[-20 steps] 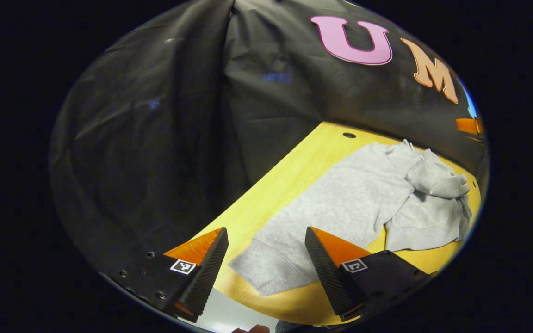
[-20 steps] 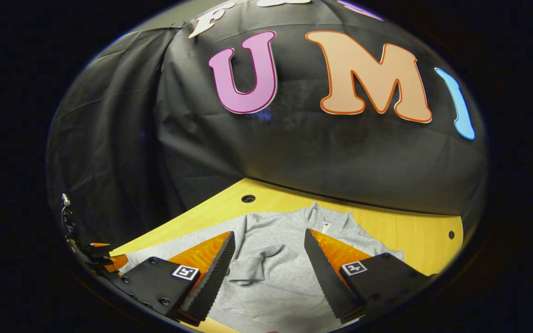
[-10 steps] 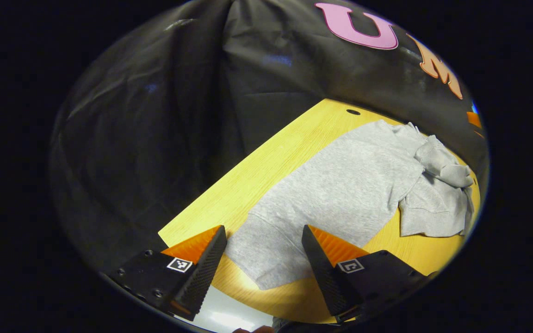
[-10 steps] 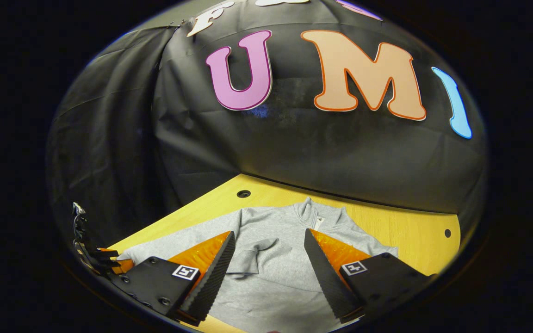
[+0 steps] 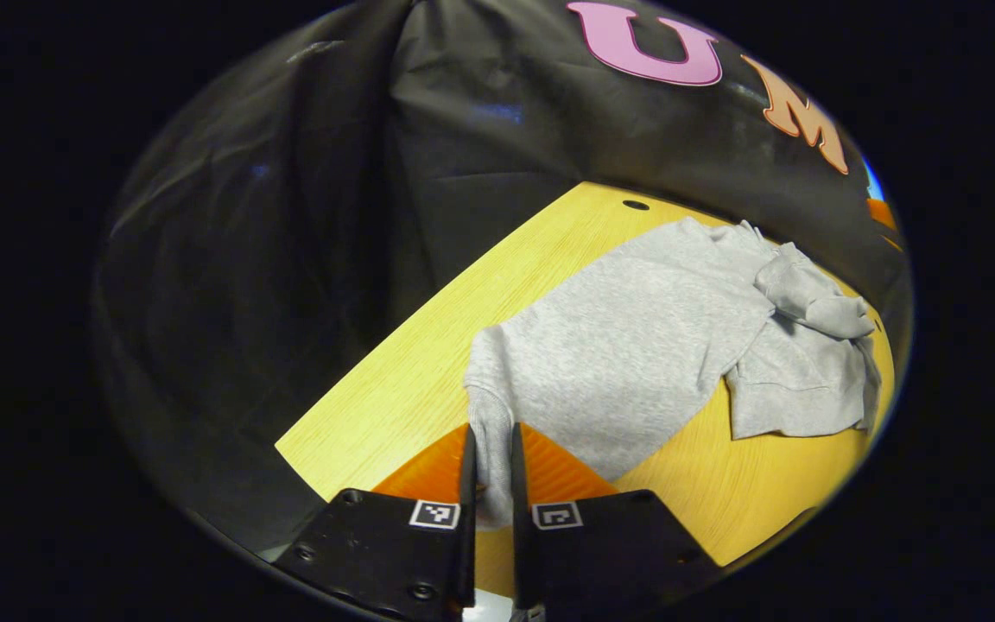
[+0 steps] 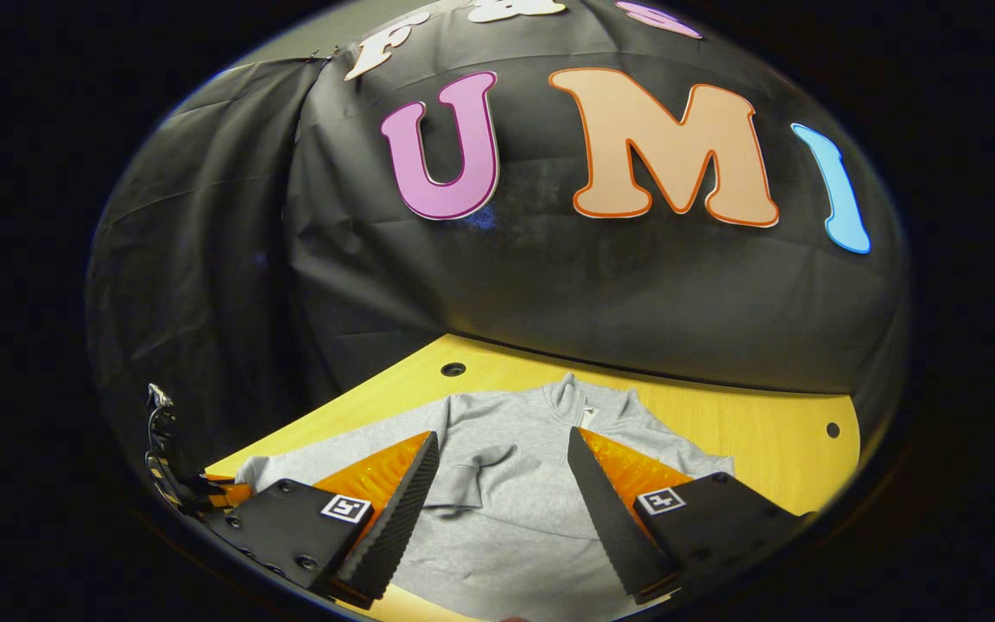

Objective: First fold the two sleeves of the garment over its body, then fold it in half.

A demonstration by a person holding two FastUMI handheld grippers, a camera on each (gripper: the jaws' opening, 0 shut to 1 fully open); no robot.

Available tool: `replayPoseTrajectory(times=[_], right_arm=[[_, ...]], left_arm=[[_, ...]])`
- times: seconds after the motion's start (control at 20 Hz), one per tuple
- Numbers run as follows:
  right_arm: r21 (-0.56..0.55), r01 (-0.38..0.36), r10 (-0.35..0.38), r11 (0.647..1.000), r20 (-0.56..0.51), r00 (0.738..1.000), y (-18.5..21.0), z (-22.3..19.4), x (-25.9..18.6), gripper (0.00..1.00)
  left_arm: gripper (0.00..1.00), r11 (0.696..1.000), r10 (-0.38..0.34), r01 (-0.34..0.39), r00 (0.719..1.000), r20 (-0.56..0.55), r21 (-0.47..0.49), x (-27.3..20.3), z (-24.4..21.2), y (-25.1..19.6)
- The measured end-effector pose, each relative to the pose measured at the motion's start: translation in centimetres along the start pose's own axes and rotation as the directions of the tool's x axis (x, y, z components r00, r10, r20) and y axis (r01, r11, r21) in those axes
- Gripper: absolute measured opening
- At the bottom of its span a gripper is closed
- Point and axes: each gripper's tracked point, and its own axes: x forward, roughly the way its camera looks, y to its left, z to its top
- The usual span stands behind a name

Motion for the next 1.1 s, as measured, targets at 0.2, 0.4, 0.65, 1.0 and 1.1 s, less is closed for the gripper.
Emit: replayPoseTrajectory(times=[0.2,0.4,0.65,1.0,1.1], right_arm=[[0.005,0.036,-0.036,0.999,-0.005,0.999,-2.0,-0.9,-1.5,0.96],[0.011,0.070,-0.070,0.998,0.005,0.998,-3.8,-0.9,-3.1,0.96],[0.019,0.102,-0.103,0.995,0.013,0.995,-5.6,-1.2,-4.7,0.96],[0.027,0.150,-0.151,0.988,0.030,0.988,-8.2,-1.8,-7.6,0.96],[0.036,0.166,-0.167,0.985,0.028,0.986,-9.1,-2.1,-8.4,0.96]], left_arm=[[0.01,0.999,-0.011,0.008,0.998,-0.055,-0.041,-0.1,0.2,-0.2],[0.00,0.999,-0.015,0.014,1.000,-0.028,-0.051,-0.1,2.9,-0.4],[0.00,0.999,-0.035,0.036,0.997,0.066,-0.018,-0.5,8.8,-2.1],[0.00,0.985,-0.158,0.141,0.967,0.200,0.097,-2.4,16.7,-9.3],[0.00,0.976,-0.201,0.176,0.953,0.229,0.125,-3.1,18.4,-11.0]])
